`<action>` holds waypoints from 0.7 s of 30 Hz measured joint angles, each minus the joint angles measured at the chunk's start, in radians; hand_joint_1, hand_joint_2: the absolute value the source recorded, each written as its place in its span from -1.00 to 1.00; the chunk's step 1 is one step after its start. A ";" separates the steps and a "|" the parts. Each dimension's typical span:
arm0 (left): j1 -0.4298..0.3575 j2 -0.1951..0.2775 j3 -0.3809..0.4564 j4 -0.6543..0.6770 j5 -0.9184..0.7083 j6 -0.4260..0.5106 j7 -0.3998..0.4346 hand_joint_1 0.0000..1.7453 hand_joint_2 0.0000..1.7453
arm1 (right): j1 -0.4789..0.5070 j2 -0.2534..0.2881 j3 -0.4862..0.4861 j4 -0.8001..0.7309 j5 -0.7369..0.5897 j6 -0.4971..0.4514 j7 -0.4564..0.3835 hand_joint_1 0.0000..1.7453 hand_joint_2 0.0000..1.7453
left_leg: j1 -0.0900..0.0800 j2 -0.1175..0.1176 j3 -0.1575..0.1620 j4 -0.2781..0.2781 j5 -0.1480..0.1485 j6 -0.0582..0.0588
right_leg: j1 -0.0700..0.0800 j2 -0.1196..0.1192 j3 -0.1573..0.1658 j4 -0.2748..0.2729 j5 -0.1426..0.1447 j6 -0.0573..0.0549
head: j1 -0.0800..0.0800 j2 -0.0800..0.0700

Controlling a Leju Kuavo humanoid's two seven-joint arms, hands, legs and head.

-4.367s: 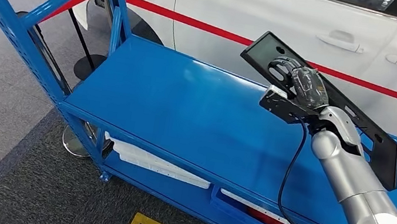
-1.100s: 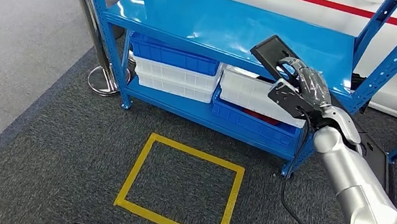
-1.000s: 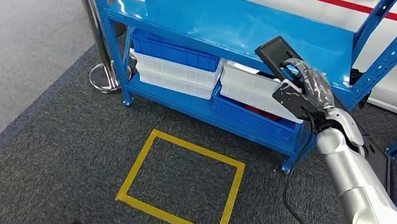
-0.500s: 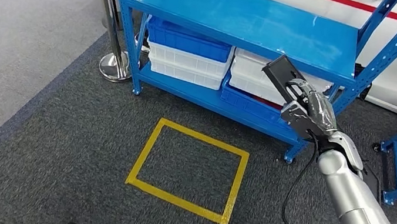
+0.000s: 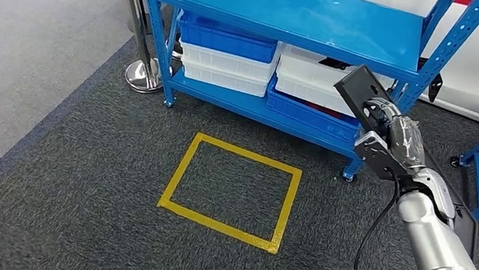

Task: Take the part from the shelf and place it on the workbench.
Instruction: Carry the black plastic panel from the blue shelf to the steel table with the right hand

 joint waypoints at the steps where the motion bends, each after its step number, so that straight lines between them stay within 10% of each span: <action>1: 0.002 0.001 0.000 0.000 0.001 0.001 0.000 -1.00 1.00 | 0.005 -0.004 -0.001 -0.005 0.004 -0.001 0.000 1.00 1.00 | 0.003 0.000 -0.003 0.038 -0.008 -0.004 | 0.000 -0.005 -0.007 0.001 0.005 0.001 | 0.000 0.000; 7: 0.004 0.015 0.005 0.000 0.010 0.005 -0.001 -1.00 1.00 | 0.007 -0.018 -0.004 -0.025 0.010 0.002 0.004 1.00 1.00 | -0.008 0.061 0.199 -0.242 0.059 0.017 | 0.004 -0.047 -0.025 0.009 0.019 0.019 | 0.000 0.000; 10: 0.013 0.016 0.008 0.000 0.014 0.013 -0.004 -1.00 1.00 | 0.007 -0.023 -0.005 -0.027 0.004 0.003 0.000 1.00 1.00 | -0.010 0.039 0.194 -0.261 0.069 0.038 | 0.005 -0.062 -0.026 0.009 0.020 0.036 | 0.000 0.000; 13: 0.020 0.015 0.011 0.000 0.016 0.016 -0.012 -1.00 1.00 | 0.003 -0.029 -0.007 -0.027 -0.001 0.006 -0.006 1.00 1.00 | -0.003 0.016 0.190 -0.276 0.089 0.055 | -0.002 0.002 -0.057 0.075 -0.033 0.047 | 0.000 0.000; 21: 0.021 0.014 0.014 0.000 0.018 0.016 -0.014 -1.00 1.00 | 0.002 -0.036 -0.009 -0.025 -0.006 0.006 -0.007 1.00 1.00 | -0.002 0.003 0.183 -0.277 0.094 0.060 | -0.002 0.028 -0.097 0.166 -0.084 0.049 | 0.000 0.000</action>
